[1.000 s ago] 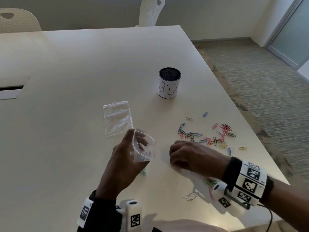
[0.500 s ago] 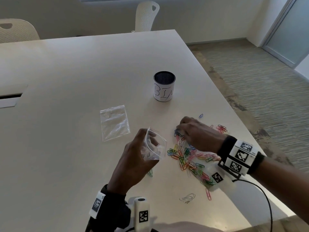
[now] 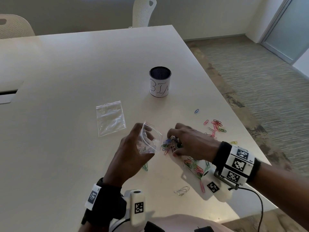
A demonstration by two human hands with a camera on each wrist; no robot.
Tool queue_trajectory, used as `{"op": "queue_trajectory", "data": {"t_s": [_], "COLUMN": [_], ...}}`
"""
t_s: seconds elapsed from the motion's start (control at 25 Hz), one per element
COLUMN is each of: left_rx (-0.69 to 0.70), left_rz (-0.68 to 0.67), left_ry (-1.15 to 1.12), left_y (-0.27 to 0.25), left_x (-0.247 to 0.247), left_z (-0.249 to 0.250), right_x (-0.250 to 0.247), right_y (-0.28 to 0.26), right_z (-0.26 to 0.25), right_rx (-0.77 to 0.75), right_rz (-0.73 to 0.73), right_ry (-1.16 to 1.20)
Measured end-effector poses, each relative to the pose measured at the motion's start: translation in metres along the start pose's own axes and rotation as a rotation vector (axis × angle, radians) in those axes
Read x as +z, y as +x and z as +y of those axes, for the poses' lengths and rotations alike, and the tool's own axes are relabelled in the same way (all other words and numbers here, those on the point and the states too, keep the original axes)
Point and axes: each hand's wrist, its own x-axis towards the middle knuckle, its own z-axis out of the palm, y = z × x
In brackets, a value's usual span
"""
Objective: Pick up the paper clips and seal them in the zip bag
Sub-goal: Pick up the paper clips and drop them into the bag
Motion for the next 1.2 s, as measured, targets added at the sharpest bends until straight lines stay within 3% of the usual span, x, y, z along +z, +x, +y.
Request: {"op": "queue_trajectory", "data": {"t_s": [0.24, 0.4, 0.64, 0.84, 0.96, 1.2], "left_rx": [0.014, 0.007, -0.006, -0.027, -0.036, -0.047], "left_rz": [0.006, 0.009, 0.022, 0.025, 0.031, 0.052], "left_ry": [-0.022, -0.02, -0.001, 0.012, 0.013, 0.018], "left_y": [0.001, 0.002, 0.002, 0.001, 0.001, 0.005], "left_x": [0.001, 0.002, 0.004, 0.005, 0.005, 0.006], "left_z": [0.001, 0.0, 0.0, 0.0, 0.0, 0.001], "right_x": [0.013, 0.017, 0.012, -0.007, -0.029, -0.072], "right_y": [-0.001, 0.0, 0.004, 0.003, -0.006, -0.028], "right_z": [-0.013, -0.015, -0.013, 0.001, 0.002, -0.037], "right_rx": [-0.116, -0.169, -0.176, -0.109, -0.078, -0.139], "right_rz": [0.04, 0.145, 0.189, 0.206, 0.244, 0.379], "right_ry": [-0.148, -0.06, -0.063, 0.11, 0.355, 0.67]}}
